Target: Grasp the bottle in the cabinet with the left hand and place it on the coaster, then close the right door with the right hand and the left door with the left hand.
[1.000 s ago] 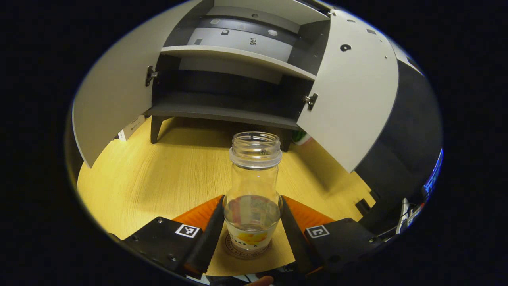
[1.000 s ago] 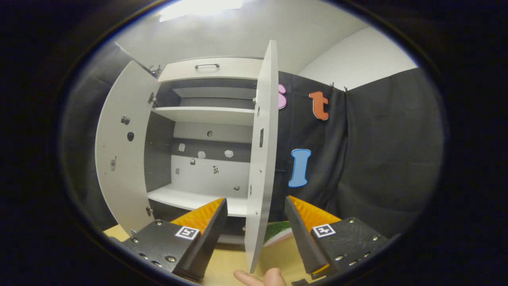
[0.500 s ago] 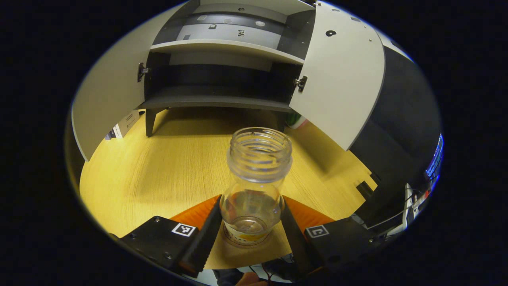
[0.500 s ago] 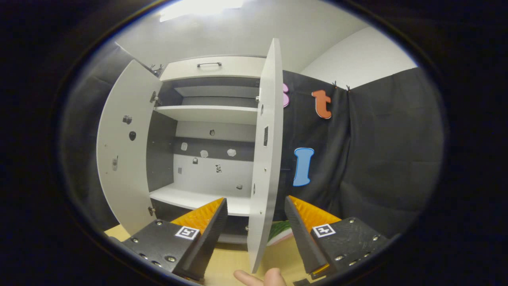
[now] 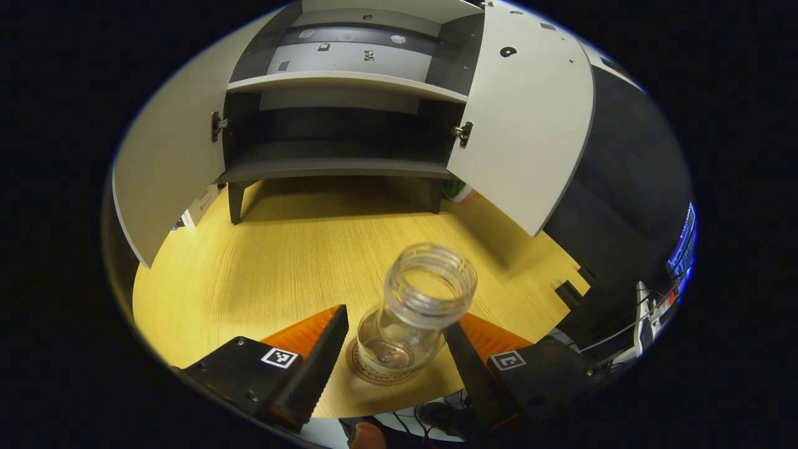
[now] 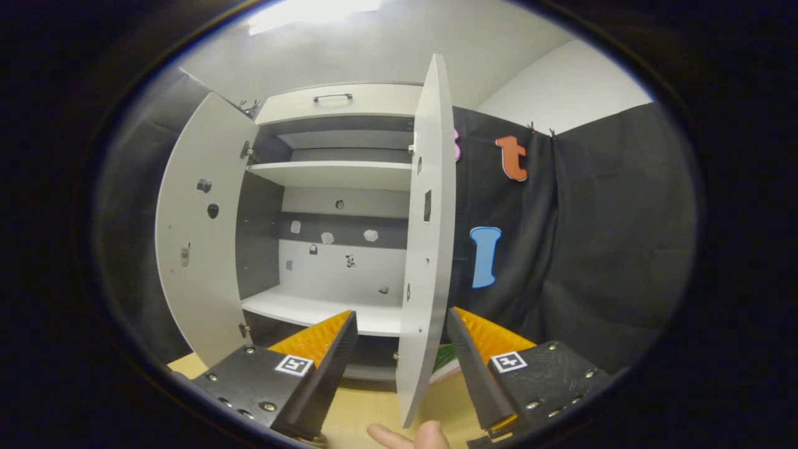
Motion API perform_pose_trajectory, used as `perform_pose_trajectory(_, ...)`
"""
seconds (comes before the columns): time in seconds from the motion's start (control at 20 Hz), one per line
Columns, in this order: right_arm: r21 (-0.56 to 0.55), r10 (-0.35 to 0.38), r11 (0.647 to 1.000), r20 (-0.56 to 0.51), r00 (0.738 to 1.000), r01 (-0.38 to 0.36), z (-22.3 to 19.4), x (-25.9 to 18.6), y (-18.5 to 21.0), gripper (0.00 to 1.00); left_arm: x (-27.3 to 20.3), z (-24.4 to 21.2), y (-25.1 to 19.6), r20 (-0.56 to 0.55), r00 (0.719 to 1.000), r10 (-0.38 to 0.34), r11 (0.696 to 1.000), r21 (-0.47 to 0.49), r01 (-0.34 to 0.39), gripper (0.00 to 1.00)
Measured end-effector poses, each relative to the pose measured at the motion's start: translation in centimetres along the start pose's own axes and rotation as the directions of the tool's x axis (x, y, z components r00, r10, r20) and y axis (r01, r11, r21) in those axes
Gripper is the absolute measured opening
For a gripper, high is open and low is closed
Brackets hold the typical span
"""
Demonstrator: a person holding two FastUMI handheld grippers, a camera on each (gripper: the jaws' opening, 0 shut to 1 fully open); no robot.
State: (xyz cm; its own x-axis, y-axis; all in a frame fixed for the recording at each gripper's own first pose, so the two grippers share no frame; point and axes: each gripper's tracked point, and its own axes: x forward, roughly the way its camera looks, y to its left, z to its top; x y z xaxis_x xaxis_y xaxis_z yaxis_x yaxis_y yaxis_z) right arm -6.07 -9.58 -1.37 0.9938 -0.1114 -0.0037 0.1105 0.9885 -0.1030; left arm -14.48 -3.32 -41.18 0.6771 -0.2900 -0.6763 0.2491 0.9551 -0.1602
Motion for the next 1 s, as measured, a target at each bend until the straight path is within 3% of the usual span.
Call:
perform_pose_trajectory(0.35, 0.022, -0.002, 1.000, -0.006, 1.000, 0.002, -0.4, 0.4, -0.2, 0.88, -2.9, 4.6, -0.9, 0.099, 0.995, -0.005, 1.000, 0.029, 0.002, 0.96)
perform_pose_trajectory(0.6, 0.019, -0.009, 1.000, -0.008, 1.000, 0.009, -0.7, 0.8, -0.7, 0.88, -5.4, 11.4, -1.2, 0.241, 0.970, 0.009, 1.000, 0.009, -0.011, 0.96)
perform_pose_trajectory(0.8, 0.026, -0.013, 1.000, -0.008, 1.000, 0.013, -0.9, 0.9, -1.1, 0.88, -7.9, 18.4, 0.2, 0.383, 0.921, 0.074, 0.997, -0.001, -0.080, 0.95)
perform_pose_trajectory(1.0, 0.026, -0.019, 0.999, -0.008, 1.000, 0.019, -1.0, 1.1, -1.5, 0.88, -11.0, 25.0, 2.1, 0.510, 0.845, 0.158, 0.985, -0.017, -0.174, 0.96)
